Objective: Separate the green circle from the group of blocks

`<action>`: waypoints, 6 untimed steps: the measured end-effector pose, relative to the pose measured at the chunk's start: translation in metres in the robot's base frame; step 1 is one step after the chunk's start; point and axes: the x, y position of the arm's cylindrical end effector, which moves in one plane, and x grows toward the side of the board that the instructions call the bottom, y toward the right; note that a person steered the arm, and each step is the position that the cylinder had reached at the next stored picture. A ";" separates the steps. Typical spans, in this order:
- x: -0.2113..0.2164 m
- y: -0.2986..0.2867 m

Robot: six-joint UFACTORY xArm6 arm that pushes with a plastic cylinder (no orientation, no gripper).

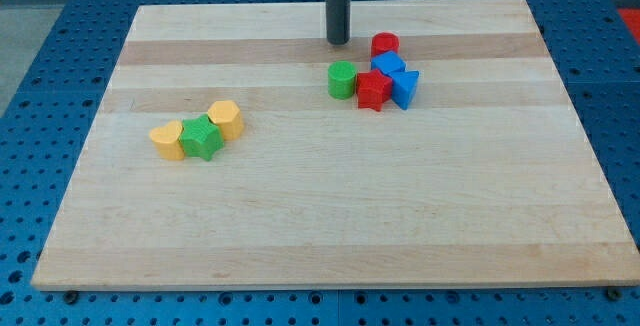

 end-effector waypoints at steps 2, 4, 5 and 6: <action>0.008 0.078; 0.012 0.029; 0.031 0.029; 0.035 0.024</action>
